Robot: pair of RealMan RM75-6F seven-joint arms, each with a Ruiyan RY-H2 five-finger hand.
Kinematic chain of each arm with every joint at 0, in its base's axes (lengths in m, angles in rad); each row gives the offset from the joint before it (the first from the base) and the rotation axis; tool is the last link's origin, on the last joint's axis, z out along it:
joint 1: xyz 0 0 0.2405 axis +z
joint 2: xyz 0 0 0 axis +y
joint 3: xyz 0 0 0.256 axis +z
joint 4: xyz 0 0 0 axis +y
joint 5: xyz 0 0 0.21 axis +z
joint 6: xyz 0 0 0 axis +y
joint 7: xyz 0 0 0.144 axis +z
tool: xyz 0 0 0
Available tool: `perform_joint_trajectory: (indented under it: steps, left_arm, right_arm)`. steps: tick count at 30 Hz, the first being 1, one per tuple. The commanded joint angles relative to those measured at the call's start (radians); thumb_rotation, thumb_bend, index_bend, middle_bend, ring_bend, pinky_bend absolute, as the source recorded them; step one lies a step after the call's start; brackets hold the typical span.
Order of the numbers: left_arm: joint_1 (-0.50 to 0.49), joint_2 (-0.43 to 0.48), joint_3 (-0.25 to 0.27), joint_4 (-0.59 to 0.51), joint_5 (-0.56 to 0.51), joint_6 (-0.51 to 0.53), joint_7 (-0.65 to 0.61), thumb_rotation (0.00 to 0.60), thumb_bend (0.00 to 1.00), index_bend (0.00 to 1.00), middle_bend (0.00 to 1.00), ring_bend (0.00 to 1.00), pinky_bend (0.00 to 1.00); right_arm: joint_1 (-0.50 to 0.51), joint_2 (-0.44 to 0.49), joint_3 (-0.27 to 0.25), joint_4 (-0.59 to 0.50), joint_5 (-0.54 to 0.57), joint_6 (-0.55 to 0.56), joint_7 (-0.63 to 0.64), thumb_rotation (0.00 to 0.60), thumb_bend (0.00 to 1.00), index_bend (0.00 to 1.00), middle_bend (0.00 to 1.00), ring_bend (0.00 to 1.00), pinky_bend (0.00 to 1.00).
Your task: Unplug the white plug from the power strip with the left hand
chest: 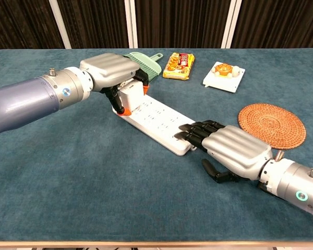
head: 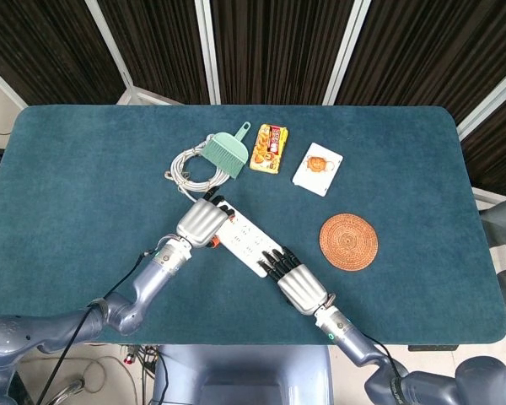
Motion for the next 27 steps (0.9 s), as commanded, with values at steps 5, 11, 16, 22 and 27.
perform_joint_trajectory:
  steps: [5, 11, 16, 22, 27]
  left_arm:
    - [0.004, 0.022, -0.013, -0.036, -0.012, 0.010, 0.011, 0.600, 0.41, 0.60, 0.62, 0.23, 0.11]
    - [0.010, 0.055, -0.042, -0.086, -0.020, 0.045, 0.011, 0.600, 0.41, 0.59, 0.60, 0.23, 0.11]
    - [0.032, 0.104, -0.041, -0.140, -0.017, 0.078, 0.024, 0.600, 0.40, 0.56, 0.57, 0.23, 0.11]
    - [0.110, 0.170, 0.002, -0.218, -0.017, 0.145, 0.032, 0.600, 0.38, 0.49, 0.52, 0.23, 0.11]
    - [0.169, 0.203, 0.043, -0.250, -0.026, 0.179, 0.034, 0.600, 0.29, 0.46, 0.49, 0.23, 0.11]
  right_arm:
    - [-0.004, -0.007, -0.005, 0.006, 0.003, -0.001, -0.004, 0.600, 0.78, 0.16, 0.12, 0.11, 0.11]
    - [-0.002, 0.002, 0.007, -0.011, -0.006, 0.028, -0.017, 0.600, 0.78, 0.16, 0.12, 0.11, 0.11]
    - [-0.005, 0.031, 0.036, -0.053, -0.026, 0.095, -0.039, 0.600, 0.78, 0.08, 0.11, 0.06, 0.09]
    - [-0.020, 0.118, 0.092, -0.151, -0.041, 0.206, -0.065, 0.600, 0.77, 0.07, 0.10, 0.05, 0.08]
    - [-0.044, 0.218, 0.125, -0.245, -0.030, 0.266, -0.084, 0.600, 0.77, 0.06, 0.10, 0.05, 0.07]
